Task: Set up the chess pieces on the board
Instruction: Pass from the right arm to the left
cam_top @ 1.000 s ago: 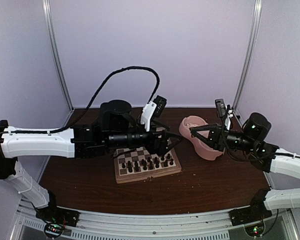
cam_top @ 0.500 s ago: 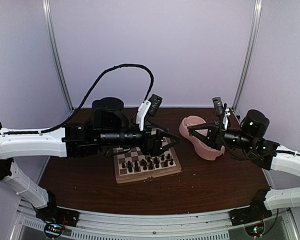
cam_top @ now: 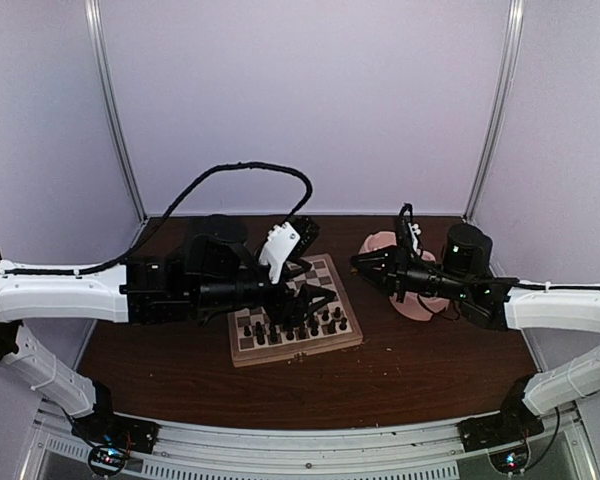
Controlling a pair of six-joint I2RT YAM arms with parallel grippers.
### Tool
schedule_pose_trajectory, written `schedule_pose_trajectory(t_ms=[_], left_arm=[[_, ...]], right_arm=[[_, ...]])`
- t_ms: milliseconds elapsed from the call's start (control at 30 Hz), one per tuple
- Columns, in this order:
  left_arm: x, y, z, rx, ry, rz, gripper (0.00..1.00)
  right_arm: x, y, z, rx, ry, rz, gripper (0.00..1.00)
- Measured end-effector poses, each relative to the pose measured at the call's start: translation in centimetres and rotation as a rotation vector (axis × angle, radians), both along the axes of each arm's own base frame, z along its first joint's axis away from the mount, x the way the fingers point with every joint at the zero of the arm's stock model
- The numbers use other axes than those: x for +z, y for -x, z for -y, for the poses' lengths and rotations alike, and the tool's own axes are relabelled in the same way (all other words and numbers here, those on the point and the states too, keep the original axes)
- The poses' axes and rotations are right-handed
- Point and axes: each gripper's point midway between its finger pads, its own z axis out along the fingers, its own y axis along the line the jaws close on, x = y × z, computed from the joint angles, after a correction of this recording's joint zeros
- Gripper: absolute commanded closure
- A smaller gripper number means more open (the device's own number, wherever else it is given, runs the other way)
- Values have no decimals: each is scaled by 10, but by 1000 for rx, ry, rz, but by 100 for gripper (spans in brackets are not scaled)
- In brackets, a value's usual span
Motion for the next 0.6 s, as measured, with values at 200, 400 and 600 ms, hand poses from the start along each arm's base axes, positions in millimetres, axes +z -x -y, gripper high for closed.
schedule_pose_trajectory(t_ms=[200,400,600], left_arm=[[-17,-6,-2,46,-42,104,27],[-16,-6,10,43,-17,179,26],[-16,-12,26,59,28,153,27]], right_arm=[[-1,5,-1,-75,-66,-124,88],[7,9,13,-175,-64,-157,88],[9,6,26,-262,-54,-154,88]])
